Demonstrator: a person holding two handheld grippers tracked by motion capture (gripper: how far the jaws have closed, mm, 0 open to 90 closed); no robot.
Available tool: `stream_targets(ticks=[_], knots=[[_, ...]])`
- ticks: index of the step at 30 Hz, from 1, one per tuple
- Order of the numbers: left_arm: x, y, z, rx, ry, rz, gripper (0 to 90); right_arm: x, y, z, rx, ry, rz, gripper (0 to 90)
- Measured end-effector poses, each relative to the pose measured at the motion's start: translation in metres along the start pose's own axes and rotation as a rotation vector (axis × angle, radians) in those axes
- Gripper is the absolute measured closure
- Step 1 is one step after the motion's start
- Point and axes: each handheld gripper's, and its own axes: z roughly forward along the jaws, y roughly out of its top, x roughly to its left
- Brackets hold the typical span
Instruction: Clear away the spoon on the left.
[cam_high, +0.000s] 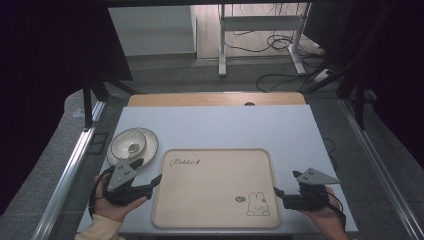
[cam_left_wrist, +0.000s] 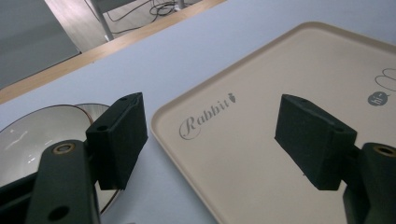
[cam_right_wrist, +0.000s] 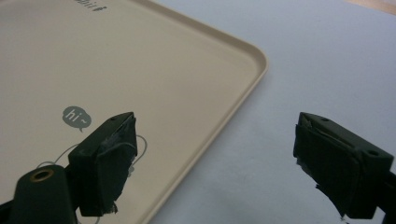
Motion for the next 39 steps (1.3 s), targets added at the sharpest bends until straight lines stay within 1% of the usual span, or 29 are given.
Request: stream_targets(ticks=[5,10,15,16,17,18,20,23,26,31,33,39], knots=[[0.003,0.000,-0.001,-0.002,0.005,-0.006,25.1,0.000,0.000,0.000,0.002,-0.002,-0.002,13.9],[0.007,0.001,-0.003,-0.007,0.020,-0.010,25.1,-0.001,-0.001,0.000,0.007,-0.002,-0.004,13.9],[0.017,0.001,-0.007,-0.018,0.046,-0.028,25.1,-0.001,-0.001,0.001,0.007,-0.003,-0.005,13.9],[0.021,0.000,-0.008,-0.019,0.056,-0.036,25.1,0.000,-0.001,0.001,0.007,-0.003,-0.002,13.9],[0.021,0.000,-0.008,-0.019,0.056,-0.036,25.1,0.000,-0.001,0.001,0.007,-0.003,-0.002,13.9],[0.026,-0.002,-0.009,-0.018,0.068,-0.042,25.1,0.000,-0.001,0.001,0.007,-0.003,0.000,13.9],[0.027,-0.003,-0.010,-0.018,0.072,-0.046,25.1,-0.001,-0.001,0.001,0.007,-0.004,0.000,13.9],[0.036,-0.007,-0.010,-0.011,0.091,-0.061,25.1,-0.001,-0.001,0.001,0.009,-0.005,0.002,13.9],[0.041,-0.010,-0.009,-0.003,0.098,-0.066,25.1,-0.001,-0.001,0.001,0.012,-0.005,0.001,13.9],[0.050,-0.020,-0.007,0.013,0.114,-0.084,25.1,-0.001,-0.001,0.001,0.012,-0.006,-0.001,13.9],[0.052,-0.022,-0.006,0.018,0.119,-0.085,25.2,-0.001,-0.001,0.001,0.011,-0.006,-0.001,13.9],[0.056,-0.029,-0.003,0.034,0.126,-0.071,26.4,-0.002,-0.002,0.001,0.015,-0.006,-0.005,13.9]])
